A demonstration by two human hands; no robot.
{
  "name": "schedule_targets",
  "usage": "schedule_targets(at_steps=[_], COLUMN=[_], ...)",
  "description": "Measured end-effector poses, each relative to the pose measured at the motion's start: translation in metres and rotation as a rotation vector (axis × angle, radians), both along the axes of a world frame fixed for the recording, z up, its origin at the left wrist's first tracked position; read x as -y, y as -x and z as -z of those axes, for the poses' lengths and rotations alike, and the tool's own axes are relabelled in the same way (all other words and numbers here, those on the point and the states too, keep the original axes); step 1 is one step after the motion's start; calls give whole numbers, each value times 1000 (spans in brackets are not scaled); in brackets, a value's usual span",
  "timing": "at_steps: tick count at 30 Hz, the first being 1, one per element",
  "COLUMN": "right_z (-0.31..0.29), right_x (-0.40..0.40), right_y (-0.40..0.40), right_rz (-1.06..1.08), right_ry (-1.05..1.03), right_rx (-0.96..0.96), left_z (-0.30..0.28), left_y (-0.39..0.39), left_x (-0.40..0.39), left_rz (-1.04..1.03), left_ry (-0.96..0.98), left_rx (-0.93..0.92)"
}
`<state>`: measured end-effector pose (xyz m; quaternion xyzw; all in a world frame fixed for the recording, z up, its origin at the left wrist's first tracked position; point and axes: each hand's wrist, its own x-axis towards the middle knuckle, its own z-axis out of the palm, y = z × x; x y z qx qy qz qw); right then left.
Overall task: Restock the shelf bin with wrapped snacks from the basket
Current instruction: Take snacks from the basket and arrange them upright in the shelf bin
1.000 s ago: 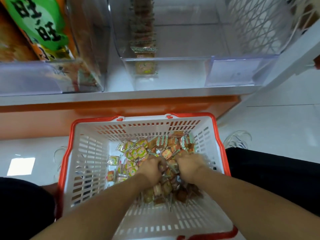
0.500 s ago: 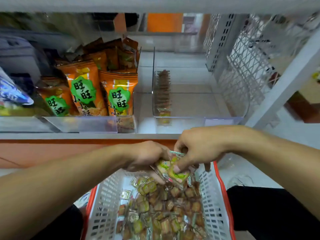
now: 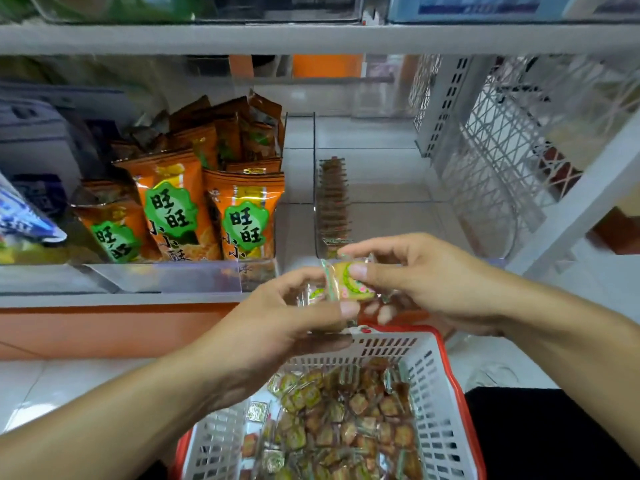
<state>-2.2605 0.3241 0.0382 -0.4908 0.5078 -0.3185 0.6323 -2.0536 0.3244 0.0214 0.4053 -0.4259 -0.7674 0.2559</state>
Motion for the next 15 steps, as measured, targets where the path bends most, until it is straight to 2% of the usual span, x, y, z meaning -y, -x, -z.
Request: schedule_targets(at_steps=[7, 15], right_z=[-13, -7], right_x=[6, 2], right_y=[14, 7], right_rz=[40, 159], right_ry=[42, -90], right_rx=[-130, 80], left_z=[2, -2], left_y=[-6, -5], left_x=[14, 11], left_rz=[-65, -48], left_ry=[2, -87], left_rx=[27, -48])
